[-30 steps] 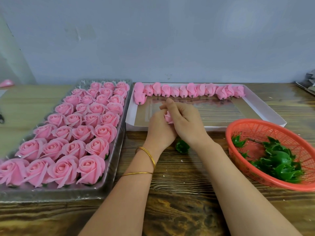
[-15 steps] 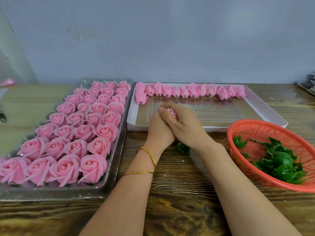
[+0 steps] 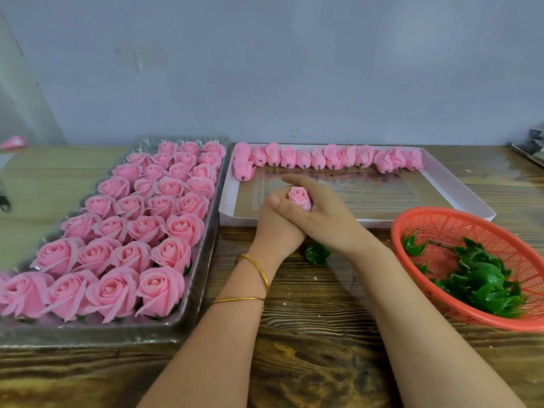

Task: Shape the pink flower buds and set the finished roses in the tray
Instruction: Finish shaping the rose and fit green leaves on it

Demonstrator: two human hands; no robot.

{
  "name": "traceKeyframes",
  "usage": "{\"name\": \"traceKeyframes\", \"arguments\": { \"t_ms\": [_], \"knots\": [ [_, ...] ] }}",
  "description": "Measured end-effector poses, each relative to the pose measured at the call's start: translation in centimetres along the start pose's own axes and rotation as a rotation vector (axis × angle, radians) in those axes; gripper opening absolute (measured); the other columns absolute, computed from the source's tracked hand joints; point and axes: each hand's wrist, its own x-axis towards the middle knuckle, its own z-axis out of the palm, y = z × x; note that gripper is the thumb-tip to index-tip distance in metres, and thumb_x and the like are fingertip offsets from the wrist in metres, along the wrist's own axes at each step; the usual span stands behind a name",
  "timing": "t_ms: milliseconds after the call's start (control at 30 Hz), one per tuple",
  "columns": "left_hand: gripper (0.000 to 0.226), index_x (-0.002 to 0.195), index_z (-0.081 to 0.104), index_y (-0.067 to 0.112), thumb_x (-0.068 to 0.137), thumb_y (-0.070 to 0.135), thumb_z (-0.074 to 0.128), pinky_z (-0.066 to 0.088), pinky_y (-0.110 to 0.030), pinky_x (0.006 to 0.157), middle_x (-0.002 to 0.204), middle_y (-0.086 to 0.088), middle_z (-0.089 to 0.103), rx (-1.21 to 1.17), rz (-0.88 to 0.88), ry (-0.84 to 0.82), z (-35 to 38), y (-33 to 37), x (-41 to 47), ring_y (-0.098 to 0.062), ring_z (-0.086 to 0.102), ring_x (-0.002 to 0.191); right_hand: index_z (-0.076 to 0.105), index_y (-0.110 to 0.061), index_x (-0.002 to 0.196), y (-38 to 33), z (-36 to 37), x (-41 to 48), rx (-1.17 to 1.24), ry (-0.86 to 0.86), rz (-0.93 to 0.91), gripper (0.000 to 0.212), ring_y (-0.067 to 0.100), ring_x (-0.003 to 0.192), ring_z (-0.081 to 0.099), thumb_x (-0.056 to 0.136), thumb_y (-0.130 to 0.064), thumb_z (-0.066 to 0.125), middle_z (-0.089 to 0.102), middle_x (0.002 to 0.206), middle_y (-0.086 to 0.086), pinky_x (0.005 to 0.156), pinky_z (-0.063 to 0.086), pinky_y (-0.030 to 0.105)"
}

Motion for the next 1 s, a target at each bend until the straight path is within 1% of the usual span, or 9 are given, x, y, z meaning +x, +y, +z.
{"name": "traceKeyframes", "arguments": {
  "t_ms": [100,167,233,333,433,600,733,867,1000],
  "knots": [
    [0.022,0.078,0.062,0.028,0.086,0.008,0.065,0.045,-0.003,0.067,0.071,0.01,0.061,-0.085,0.059,0.02,-0.4,1.3,-0.3,0.0,0.059,0.071,0.057,-0.018,0.133,-0.2,-0.4,0.1,0.179,0.094,-0.036,0.061,0.002,0.114,0.06,0.083,-0.05,0.067,0.065,0.123,-0.005,0.101,0.046,0.021],
    [0.029,0.079,0.068,0.037,0.079,0.008,0.073,0.056,-0.022,0.071,0.079,0.003,0.069,-0.26,0.027,-0.037,-0.9,1.7,-0.6,-0.004,0.066,0.078,0.064,-0.017,0.122,-0.4,-0.8,0.2,0.348,0.162,-0.072,0.041,0.007,0.111,0.064,0.09,-0.043,0.062,0.071,0.114,-0.001,0.101,0.049,0.028],
    [0.044,0.079,0.067,0.048,0.076,0.004,0.076,0.057,-0.032,0.076,0.087,0.006,0.069,-0.315,0.01,-0.076,-1.0,1.7,-0.7,-0.009,0.067,0.082,0.07,-0.015,0.11,-0.4,-1.1,0.3,0.476,0.193,-0.087,0.039,0.011,0.107,0.067,0.088,-0.044,0.055,0.074,0.107,0.001,0.099,0.051,0.032],
    [0.03,0.081,0.069,0.029,0.075,0.0,0.075,0.056,-0.037,0.08,0.085,-0.005,0.071,-0.327,0.001,-0.134,-0.9,1.8,-0.7,-0.013,0.067,0.083,0.076,-0.011,0.095,-0.2,-1.2,0.4,0.525,0.157,-0.054,0.043,0.014,0.099,0.07,0.086,-0.046,0.052,0.076,0.099,0.003,0.095,0.052,0.032],
    [0.022,0.089,0.068,0.01,0.075,-0.006,0.073,0.055,-0.034,0.079,0.087,-0.011,0.072,-0.375,0.004,-0.204,-0.7,1.8,-0.8,-0.013,0.067,0.084,0.076,-0.013,0.087,-0.2,-1.0,0.5,0.492,0.11,-0.082,0.039,0.015,0.098,0.07,0.086,-0.044,0.053,0.077,0.097,0.004,0.095,0.051,0.03],
    [0.032,0.08,0.062,0.027,0.075,-0.003,0.071,0.046,-0.009,0.057,0.063,0.019,0.066,-0.445,0.013,-0.283,-0.8,1.3,-1.0,0.005,0.063,0.065,0.075,-0.011,0.088,-0.1,-0.6,0.3,0.419,-0.01,-0.102,0.039,0.009,0.099,0.07,0.088,-0.041,0.05,0.076,0.099,0.003,0.089,0.049,0.017],
    [0.025,0.078,0.062,0.028,0.065,0.01,0.073,0.049,-0.017,0.065,0.063,0.018,0.066,-0.485,-0.043,-0.265,-0.6,1.1,-0.9,-0.002,0.065,0.072,0.075,-0.014,0.093,-0.1,-0.7,0.3,0.369,-0.059,-0.089,0.042,0.005,0.104,0.067,0.087,-0.045,0.047,0.075,0.103,-0.002,0.094,0.046,0.014],
    [0.025,0.082,0.067,0.024,0.061,0.012,0.073,0.051,-0.017,0.062,0.068,0.011,0.069,-0.513,-0.037,-0.244,-0.3,0.7,-0.7,-0.008,0.07,0.081,0.072,-0.022,0.102,-0.1,-0.9,0.2,0.308,-0.155,-0.077,0.04,-0.001,0.105,0.065,0.089,-0.047,0.044,0.074,0.101,-0.013,0.094,0.044,0.012],
    [0.012,0.075,0.069,0.031,0.069,0.021,0.07,0.046,-0.005,0.061,0.071,0.021,0.069,-0.41,0.071,-0.182,-0.2,0.9,-0.7,0.006,0.066,0.083,0.068,-0.026,0.111,-0.1,-0.9,0.1,0.228,-0.188,-0.073,0.041,0.001,0.111,0.062,0.088,-0.049,0.044,0.07,0.115,-0.007,0.098,0.045,0.016]
  ]
}}
